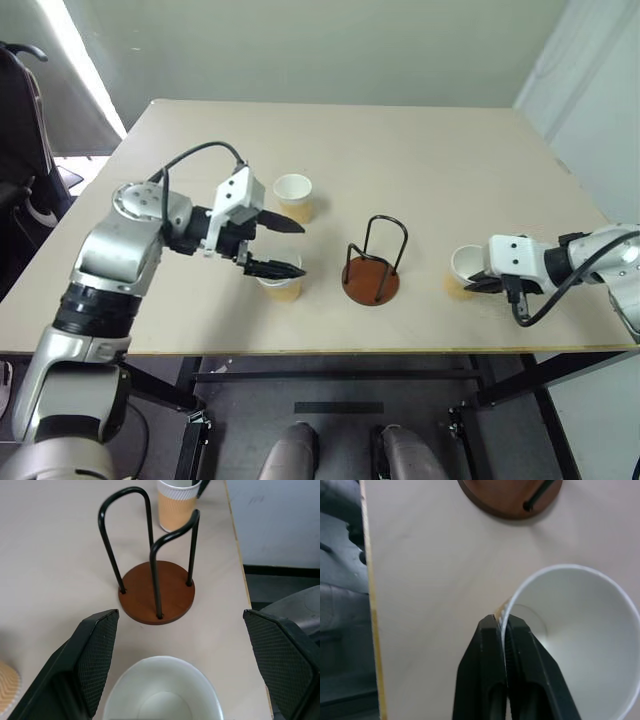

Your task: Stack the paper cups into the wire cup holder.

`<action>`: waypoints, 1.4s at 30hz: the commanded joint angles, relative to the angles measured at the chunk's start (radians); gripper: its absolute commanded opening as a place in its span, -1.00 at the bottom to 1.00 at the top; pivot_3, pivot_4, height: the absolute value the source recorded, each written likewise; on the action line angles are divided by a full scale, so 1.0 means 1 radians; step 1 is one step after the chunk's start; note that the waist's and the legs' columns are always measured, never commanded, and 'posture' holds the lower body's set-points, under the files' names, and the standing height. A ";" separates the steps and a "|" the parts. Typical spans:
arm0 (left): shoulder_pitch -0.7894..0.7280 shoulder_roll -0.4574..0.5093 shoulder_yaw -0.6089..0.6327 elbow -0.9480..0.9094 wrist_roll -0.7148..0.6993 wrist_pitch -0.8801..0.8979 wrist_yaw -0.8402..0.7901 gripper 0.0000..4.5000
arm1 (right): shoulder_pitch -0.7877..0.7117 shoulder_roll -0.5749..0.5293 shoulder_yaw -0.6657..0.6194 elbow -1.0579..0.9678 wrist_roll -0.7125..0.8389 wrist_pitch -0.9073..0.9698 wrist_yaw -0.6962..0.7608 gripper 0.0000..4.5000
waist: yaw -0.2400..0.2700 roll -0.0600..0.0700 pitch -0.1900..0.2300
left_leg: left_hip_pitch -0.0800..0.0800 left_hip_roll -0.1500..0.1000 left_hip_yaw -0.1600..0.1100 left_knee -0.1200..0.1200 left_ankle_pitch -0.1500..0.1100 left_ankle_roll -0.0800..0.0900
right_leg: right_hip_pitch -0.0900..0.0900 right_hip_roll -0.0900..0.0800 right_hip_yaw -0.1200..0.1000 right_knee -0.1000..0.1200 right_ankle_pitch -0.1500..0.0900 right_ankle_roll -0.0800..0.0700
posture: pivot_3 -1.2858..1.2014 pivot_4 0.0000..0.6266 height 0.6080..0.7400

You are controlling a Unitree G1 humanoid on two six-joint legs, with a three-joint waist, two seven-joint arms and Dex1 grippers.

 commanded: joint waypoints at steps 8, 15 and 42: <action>-0.051 0.018 0.035 0.055 0.009 -0.040 0.002 0.91 | -0.108 -0.015 -0.143 -0.137 0.142 0.153 -0.021 -1.00 | -0.001 0.000 0.000 | 0.000 0.000 0.000 0.000 0.000 0.000 | 0.000 0.000 0.000 0.000 -0.002 -0.004 | 0.03 -0.52 1.00; -0.060 0.018 0.035 0.073 0.014 -0.048 0.002 0.91 | -0.319 0.008 -0.172 -0.164 0.220 0.252 -0.051 -1.00 | -0.002 0.000 0.000 | 0.000 0.000 0.000 0.000 0.000 0.000 | -0.001 0.000 0.000 0.000 -0.003 -0.005 | 0.03 -0.52 1.00; -0.050 0.025 0.041 0.046 0.013 -0.032 0.013 0.91 | -0.346 0.202 0.027 -0.207 0.217 0.268 -0.100 -1.00 | -0.003 0.000 0.000 | -0.001 0.000 0.000 0.000 0.000 0.000 | -0.002 0.000 0.000 0.000 -0.004 -0.007 | 0.03 -0.52 1.00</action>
